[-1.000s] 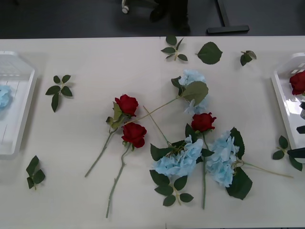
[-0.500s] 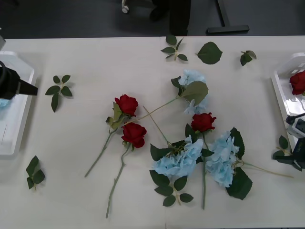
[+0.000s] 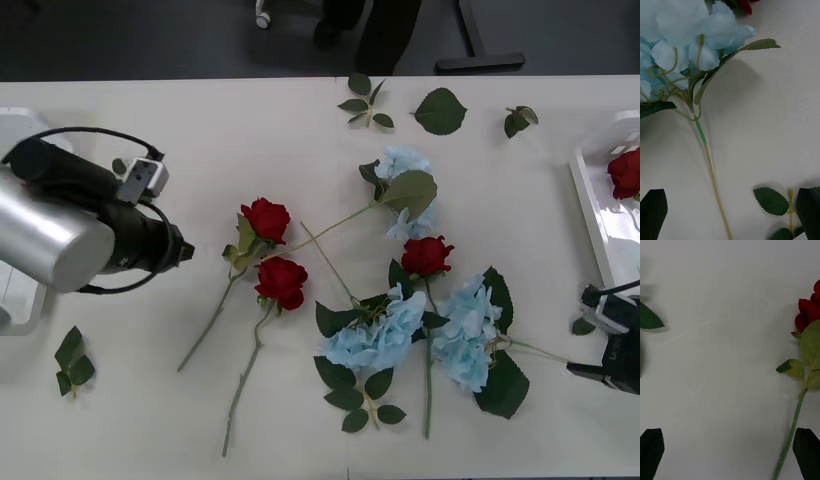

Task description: Place the red flowers into the right box and the blue flowers into the left box. If a person shows an open palm, hand one flower to the person first, then continue sorting.

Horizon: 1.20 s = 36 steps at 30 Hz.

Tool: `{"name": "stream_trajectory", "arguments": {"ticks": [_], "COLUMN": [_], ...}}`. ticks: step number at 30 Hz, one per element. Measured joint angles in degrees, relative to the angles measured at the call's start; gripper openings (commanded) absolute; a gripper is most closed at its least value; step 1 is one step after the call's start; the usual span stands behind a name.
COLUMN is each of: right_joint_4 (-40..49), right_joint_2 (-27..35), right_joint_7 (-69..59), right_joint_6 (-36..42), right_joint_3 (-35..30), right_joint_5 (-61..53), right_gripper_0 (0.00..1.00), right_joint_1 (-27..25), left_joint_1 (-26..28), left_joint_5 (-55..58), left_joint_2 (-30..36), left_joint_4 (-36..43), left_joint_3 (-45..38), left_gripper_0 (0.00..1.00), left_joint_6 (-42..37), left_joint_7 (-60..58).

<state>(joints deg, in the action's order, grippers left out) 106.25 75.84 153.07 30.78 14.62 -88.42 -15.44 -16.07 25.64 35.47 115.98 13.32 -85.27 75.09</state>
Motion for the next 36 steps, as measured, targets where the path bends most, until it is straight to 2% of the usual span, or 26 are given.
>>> {"name": "stream_trajectory", "arguments": {"ticks": [5,12,21,27,32,34,36], "right_joint_4": [0.9,0.9,-5.6,-7.3,-8.4,-8.8,-9.2], "right_joint_2": [0.0,-3.3,-9.3,-12.6,-13.6,-13.6,-13.6], "right_joint_7": [0.0,0.0,0.0,0.0,0.0,0.0,0.0], "right_joint_6": [-3.4,-4.1,-4.1,-1.7,-1.3,-0.7,-0.1], "right_joint_3": [0.0,1.4,12.0,12.0,12.0,12.0,12.1], "right_joint_5": [2.5,8.9,8.5,8.1,8.0,8.0,8.1], "right_gripper_0": [1.00,1.00,1.00,1.00,1.00,0.95,0.86], "right_joint_1": [-2.5,-2.8,6.1,8.1,9.4,10.0,10.7], "left_joint_1": [-1.7,-3.1,-8.8,-11.6,-12.2,-12.2,-12.2], "left_joint_5": [-3.8,1.4,2.0,2.2,3.1,3.3,3.3], "left_joint_2": [-3.3,-5.8,-8.5,-9.5,-9.6,-9.6,-9.6], "left_joint_4": [-4.1,-11.9,-21.0,-26.1,-27.0,-27.0,-27.0], "left_joint_3": [7.0,7.8,10.9,13.9,15.5,15.8,16.2], "left_gripper_0": [1.00,1.00,1.00,1.00,1.00,1.00,1.00], "left_joint_6": [0.3,5.2,6.0,8.2,8.3,8.3,8.3], "left_joint_7": [0.0,0.0,0.1,0.1,0.3,0.4,0.4]}}
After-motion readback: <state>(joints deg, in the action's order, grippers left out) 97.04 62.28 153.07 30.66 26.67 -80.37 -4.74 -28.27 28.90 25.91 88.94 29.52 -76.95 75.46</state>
